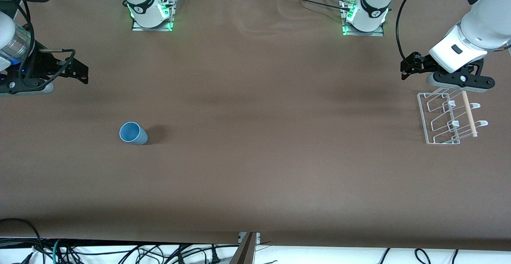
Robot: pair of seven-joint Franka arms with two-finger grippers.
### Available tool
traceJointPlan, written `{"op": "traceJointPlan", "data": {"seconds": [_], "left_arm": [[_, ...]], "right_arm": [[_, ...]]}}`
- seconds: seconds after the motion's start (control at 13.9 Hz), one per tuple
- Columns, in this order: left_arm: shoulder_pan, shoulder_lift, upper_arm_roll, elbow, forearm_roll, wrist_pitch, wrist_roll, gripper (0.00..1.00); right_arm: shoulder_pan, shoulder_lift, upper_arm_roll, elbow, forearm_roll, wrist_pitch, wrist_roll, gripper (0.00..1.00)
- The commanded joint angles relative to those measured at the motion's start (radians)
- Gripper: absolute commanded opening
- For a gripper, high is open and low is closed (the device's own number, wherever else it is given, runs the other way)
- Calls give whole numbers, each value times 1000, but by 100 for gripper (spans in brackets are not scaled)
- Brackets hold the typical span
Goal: Transfer cup to left arm and place on rack
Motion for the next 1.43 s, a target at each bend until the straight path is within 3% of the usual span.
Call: {"op": "traceJointPlan", "data": {"seconds": [0.0, 0.72, 1.08, 1.36], "left_arm": [[-7, -7, 2, 11, 15, -18, -8, 100], [-7, -7, 2, 11, 15, -18, -8, 100], [-7, -7, 2, 11, 15, -18, -8, 100], [-7, -7, 2, 11, 15, -20, -9, 100]], "right_arm": [[-1, 14, 3, 35, 13, -18, 8, 100], [1, 14, 3, 35, 9, -9, 15, 100], [-35, 72, 0, 32, 9, -3, 17, 100], [-52, 120, 0, -50, -10, 124, 15, 100]]}}
